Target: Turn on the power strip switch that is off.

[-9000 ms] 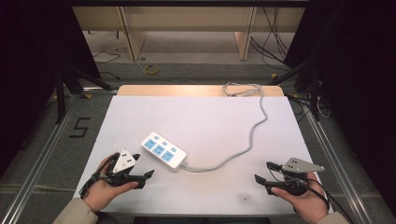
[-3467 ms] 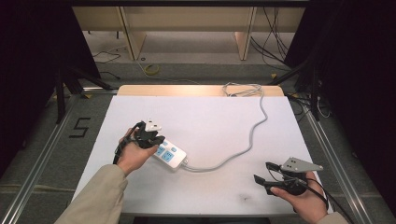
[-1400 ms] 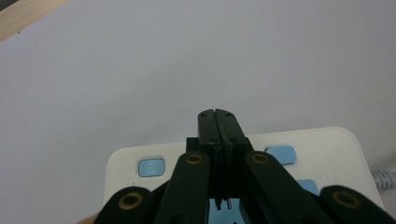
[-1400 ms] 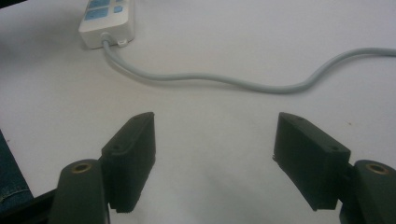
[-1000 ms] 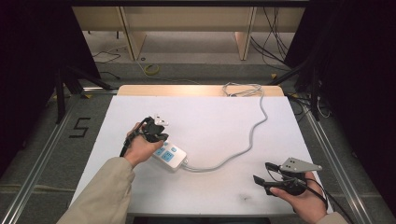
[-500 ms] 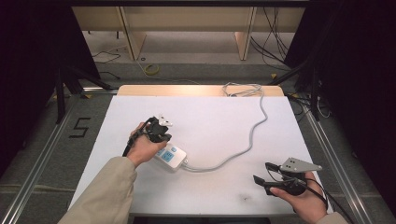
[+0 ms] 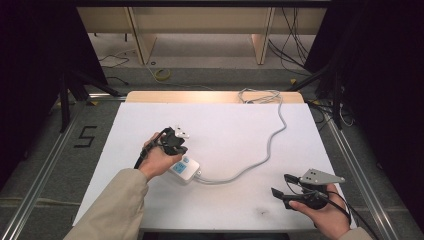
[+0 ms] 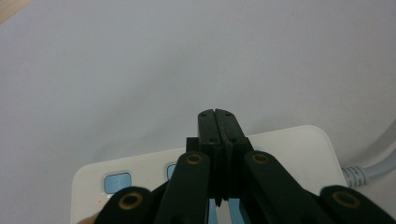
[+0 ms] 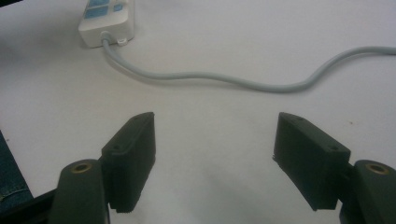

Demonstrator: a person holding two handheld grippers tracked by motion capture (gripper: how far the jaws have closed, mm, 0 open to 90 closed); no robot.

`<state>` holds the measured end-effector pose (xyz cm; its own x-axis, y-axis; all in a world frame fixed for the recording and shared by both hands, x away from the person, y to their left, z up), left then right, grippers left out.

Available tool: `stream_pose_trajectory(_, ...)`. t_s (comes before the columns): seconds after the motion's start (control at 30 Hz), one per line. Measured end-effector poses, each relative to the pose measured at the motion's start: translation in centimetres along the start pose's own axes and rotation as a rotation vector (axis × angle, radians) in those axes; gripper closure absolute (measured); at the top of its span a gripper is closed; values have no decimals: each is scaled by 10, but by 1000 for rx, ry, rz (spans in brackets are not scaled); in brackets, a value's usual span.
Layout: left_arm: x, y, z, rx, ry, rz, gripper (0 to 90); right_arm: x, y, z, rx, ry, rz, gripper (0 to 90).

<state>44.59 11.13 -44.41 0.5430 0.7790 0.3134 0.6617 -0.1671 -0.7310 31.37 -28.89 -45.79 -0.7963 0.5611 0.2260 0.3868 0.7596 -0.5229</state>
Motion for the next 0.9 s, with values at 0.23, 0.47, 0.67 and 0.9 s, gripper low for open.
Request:
stream_pose_trajectory(0.23, -4, 0, -1, 4, 10, 8, 899, 0, 0, 0, 0, 0, -1, 300)
stream_pose_trajectory(0.47, -8, 0, -1, 11, 24, 19, 899, 0, 0, 0, 1, 0, -1, 301)
stream_pose_trajectory(0.67, -8, 1, -1, 16, 33, 24, 899, 0, 0, 0, 2, -1, -2, 301)
stream_pose_trajectory(0.9, -12, 2, -1, 22, 42, 32, 900, 0, 1, 0, 2, -3, -3, 301)
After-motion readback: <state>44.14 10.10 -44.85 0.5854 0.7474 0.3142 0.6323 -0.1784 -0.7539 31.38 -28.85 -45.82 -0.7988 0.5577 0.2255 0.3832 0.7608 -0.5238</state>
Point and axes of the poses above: each handheld gripper's, and its own axes: y roughly forward along the jaws, z roughly out of its underside, x roughly to its left, the point moved 1 cm from there along y, roughly forward along the jaws, and after that the axes turned 15 degrees about -z, right-handed, at the moved point
